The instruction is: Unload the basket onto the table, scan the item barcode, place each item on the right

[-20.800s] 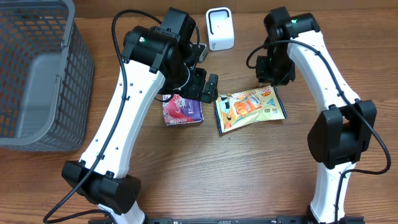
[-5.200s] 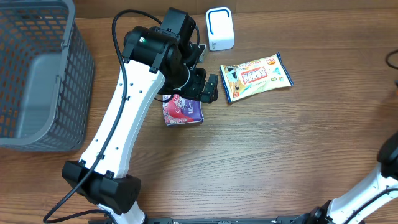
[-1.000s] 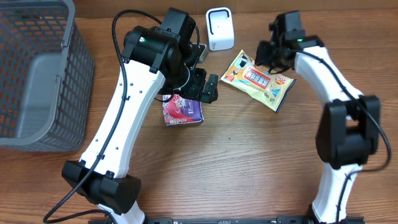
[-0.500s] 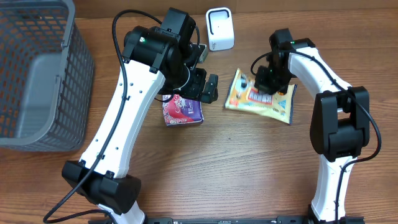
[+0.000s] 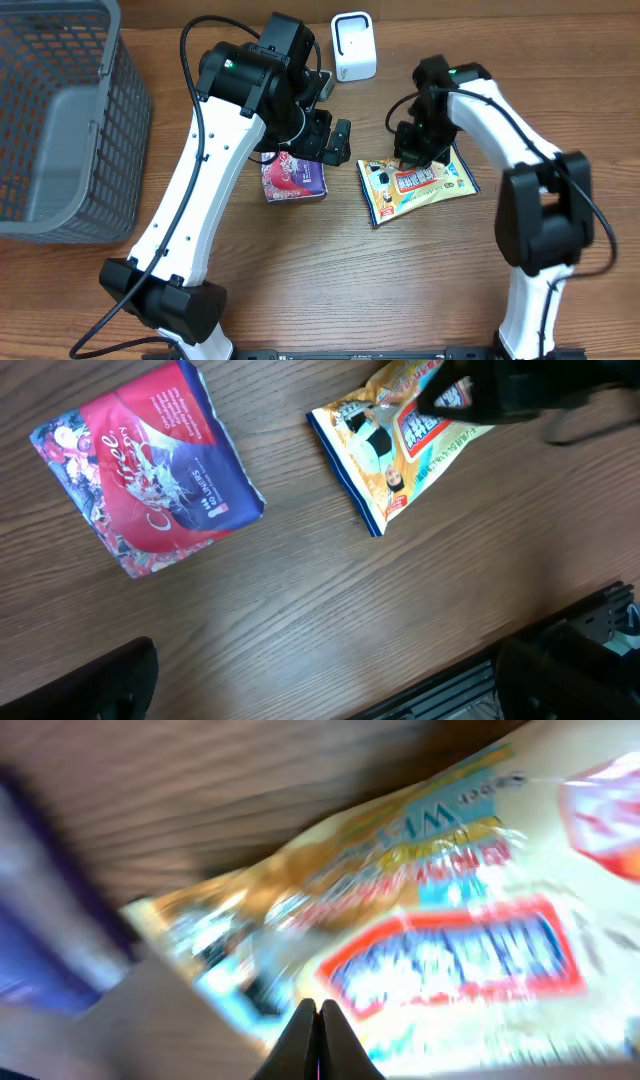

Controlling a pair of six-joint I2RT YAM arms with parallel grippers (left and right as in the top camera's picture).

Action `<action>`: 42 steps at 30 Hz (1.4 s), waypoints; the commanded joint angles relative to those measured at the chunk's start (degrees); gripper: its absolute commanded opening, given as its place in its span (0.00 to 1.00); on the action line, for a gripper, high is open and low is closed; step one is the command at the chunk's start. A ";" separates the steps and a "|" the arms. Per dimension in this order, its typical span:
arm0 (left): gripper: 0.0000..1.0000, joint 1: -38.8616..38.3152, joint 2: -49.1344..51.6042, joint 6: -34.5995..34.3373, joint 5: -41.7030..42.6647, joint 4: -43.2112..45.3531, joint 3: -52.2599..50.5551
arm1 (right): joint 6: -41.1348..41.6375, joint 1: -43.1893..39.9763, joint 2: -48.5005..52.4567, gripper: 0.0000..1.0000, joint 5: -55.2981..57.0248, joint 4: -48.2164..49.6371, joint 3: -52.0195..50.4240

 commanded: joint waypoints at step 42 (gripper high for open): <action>0.99 -0.04 0.13 1.25 -0.33 0.04 -0.09 | 12.31 -10.86 -13.70 0.04 18.73 33.68 -31.15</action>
